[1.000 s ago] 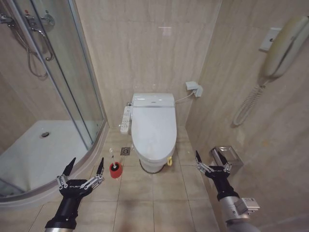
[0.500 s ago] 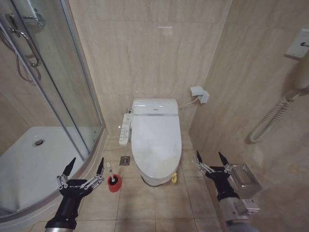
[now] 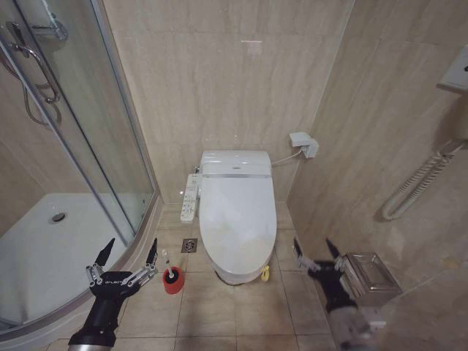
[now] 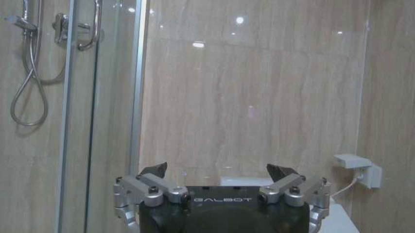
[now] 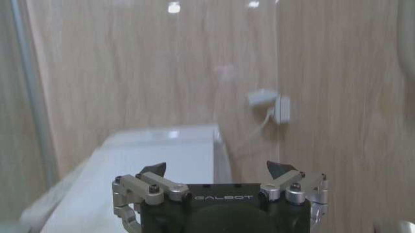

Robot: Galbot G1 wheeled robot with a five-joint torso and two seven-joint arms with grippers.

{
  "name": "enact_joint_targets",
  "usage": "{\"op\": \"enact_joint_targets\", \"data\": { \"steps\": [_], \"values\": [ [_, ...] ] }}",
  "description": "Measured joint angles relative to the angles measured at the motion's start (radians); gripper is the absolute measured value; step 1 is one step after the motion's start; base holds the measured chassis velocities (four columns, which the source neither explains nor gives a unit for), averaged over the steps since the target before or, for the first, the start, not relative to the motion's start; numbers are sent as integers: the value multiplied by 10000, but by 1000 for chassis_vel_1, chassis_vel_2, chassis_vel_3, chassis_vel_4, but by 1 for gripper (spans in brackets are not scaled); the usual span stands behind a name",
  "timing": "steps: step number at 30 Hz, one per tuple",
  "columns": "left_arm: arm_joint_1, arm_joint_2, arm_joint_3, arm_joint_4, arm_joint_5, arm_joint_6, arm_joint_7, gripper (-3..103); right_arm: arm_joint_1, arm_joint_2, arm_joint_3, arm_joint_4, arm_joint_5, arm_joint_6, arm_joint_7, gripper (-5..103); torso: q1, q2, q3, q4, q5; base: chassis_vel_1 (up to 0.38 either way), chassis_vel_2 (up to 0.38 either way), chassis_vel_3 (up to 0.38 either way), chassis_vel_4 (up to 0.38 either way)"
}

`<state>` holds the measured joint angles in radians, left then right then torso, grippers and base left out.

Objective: Open the toilet lid, clean the toilet bowl with a toilet brush, close the toilet lid, and flush.

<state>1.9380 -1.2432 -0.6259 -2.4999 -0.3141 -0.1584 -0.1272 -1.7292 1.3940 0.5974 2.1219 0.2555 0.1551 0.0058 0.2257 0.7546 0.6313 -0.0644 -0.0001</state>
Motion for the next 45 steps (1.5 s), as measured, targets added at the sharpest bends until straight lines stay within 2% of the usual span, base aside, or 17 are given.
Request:
{"op": "enact_joint_targets", "data": {
  "steps": [3, 11, 15, 21, 25, 29, 36, 45],
  "values": [
    [0, 0, 0, 0, 0, 0, 0, 100, -511, 187, -555, -728, -418, 476, -148, 100, 3, -1, 1, 4, 0, 0, 0, 0, 0],
    [0, 0, 0, 0, 0, 0, 0, 100, -639, 379, -928, -1697, -1118, 664, -235, 100, 3, 0, 1, 2, 0, 0, 0, 0, 0],
    [0, 0, 0, 0, 0, 0, 0, 100, -81, 399, -1066, -2787, -1550, 742, -177, 100, 4, -1, 2, 3, 0, 0, 0, 0, 0],
    [0, 0, 0, 0, 0, 0, 0, 100, 705, 449, -1148, -3856, -1770, 844, -157, 100, 5, -2, 2, 4, 1, 0, 0, 0, 0],
    [0, 0, 0, 0, 0, 0, 0, 100, 1821, 583, -1401, -5334, -1961, 924, -99, 100, 6, -3, 2, 5, 1, 0, 0, 0, 0],
    [0, 0, 0, 0, 0, 0, 0, 100, 2289, 690, -1497, -6187, -2132, 1046, -91, 100, 5, -3, 2, 3, 1, 0, 0, 0, 0],
    [0, 0, 0, 0, 0, 0, 0, 100, 2996, 763, -1571, -7292, -2370, 1193, -108, 100, 5, -3, 3, 2, 0, 0, 0, 0, 0],
    [0, 0, 0, 0, 0, 0, 0, 100, 3669, 828, -1603, -7805, -2378, 1193, -90, 100, 5, -3, 2, 4, 0, 0, 0, 0, 0]
  ]
}}
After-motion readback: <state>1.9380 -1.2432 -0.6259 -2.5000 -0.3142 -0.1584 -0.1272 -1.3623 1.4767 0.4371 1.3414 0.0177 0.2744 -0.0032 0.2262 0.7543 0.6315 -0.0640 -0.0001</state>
